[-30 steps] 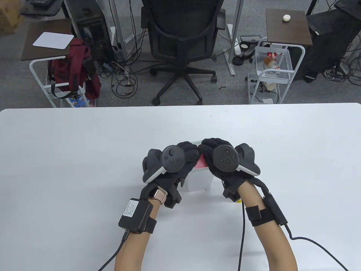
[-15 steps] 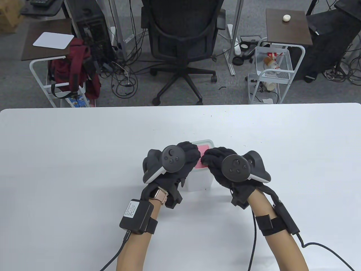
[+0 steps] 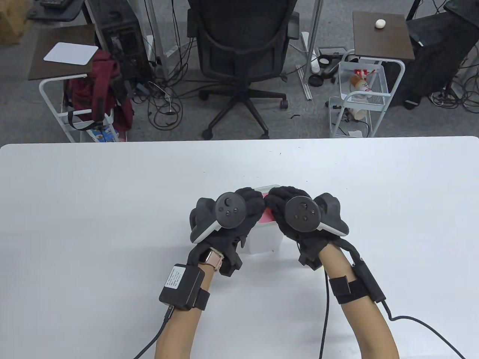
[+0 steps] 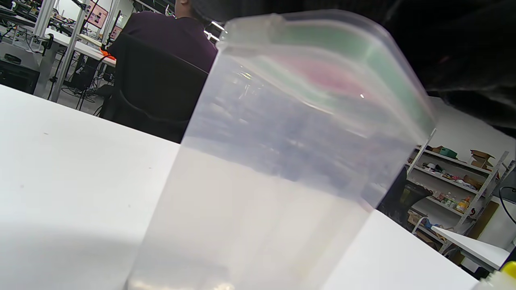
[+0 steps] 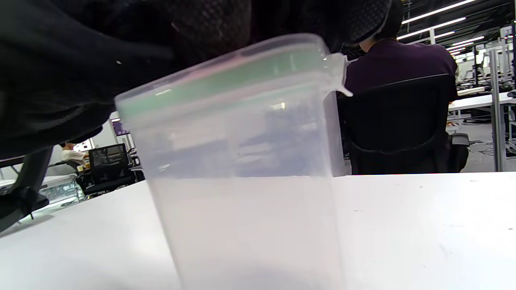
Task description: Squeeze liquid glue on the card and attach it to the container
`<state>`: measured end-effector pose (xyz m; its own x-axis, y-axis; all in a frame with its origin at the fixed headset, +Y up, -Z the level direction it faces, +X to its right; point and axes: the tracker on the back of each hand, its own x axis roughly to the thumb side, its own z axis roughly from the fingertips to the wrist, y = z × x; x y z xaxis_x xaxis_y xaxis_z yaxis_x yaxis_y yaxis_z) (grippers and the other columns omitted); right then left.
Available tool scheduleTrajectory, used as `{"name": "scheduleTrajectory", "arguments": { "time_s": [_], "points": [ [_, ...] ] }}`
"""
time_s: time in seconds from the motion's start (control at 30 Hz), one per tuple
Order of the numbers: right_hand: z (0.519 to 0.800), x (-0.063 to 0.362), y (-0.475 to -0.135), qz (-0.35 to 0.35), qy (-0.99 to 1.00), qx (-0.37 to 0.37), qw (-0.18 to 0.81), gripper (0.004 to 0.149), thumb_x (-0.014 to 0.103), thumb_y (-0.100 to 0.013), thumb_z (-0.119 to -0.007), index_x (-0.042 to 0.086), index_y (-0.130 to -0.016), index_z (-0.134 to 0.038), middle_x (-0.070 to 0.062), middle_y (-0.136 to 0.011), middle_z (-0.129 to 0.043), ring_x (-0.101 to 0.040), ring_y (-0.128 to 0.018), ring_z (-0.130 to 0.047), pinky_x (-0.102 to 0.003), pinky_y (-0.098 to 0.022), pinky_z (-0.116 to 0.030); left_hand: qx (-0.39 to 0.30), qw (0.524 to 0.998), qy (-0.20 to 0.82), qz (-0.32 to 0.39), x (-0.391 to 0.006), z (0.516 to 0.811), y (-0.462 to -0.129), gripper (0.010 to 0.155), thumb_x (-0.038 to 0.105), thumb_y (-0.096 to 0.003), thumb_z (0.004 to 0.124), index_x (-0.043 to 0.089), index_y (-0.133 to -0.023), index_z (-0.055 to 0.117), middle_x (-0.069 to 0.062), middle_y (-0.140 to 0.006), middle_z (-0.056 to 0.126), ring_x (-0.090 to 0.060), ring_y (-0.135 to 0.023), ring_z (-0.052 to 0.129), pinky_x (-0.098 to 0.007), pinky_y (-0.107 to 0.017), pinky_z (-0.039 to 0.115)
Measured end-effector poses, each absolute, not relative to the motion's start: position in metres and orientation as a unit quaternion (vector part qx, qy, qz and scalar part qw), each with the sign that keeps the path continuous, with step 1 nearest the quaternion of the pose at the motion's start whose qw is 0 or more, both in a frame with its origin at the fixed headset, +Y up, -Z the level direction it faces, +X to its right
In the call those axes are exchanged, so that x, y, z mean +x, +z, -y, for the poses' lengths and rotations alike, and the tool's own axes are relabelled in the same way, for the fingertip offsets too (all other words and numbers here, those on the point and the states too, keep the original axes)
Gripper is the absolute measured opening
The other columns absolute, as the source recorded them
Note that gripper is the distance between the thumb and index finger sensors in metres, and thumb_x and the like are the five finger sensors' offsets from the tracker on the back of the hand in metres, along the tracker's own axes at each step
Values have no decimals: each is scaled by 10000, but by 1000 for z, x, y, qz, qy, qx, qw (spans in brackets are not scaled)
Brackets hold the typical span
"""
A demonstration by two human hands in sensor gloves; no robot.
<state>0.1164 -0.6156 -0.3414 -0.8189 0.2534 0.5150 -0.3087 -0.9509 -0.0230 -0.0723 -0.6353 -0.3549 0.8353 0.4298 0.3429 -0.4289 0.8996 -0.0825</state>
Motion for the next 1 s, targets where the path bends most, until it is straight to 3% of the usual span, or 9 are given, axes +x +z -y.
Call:
{"name": "scheduleTrajectory", "arguments": {
  "time_s": [0.27,0.47,0.67,1.0],
  "points": [
    [616,133,-331,35,934,299,193,385,249,-568,-683,159,-922,-803,-61,-1046,-753,-363,-976,-714,-491,-768,-608,-2,958,225,181,-72,635,-355,391,452,-459,765,464,-849,744,278,-1024,724,6,-1091,648,-216,-862,561],
    [614,122,-347,34,949,256,178,382,238,-578,-678,146,-929,-795,-60,-1059,-732,-360,-986,-691,-497,-790,-566,-5,956,228,183,-72,635,-356,394,451,-458,765,461,-852,741,275,-1026,721,6,-1092,645,-216,-862,559],
    [618,112,-359,29,961,223,164,427,244,-593,-663,148,-1005,-720,-64,-1125,-639,-363,-1042,-611,-499,-818,-513,-5,957,225,183,-72,635,-356,391,454,-459,763,469,-849,740,270,-1028,719,2,-1093,645,-215,-863,559],
    [613,126,-334,35,942,290,167,398,247,-570,-681,142,-937,-792,-71,-1060,-734,-369,-989,-699,-492,-769,-604,-2,959,221,178,-71,635,-355,390,455,-460,763,469,-849,740,277,-1024,720,7,-1091,646,-216,-862,561]
  ]
}}
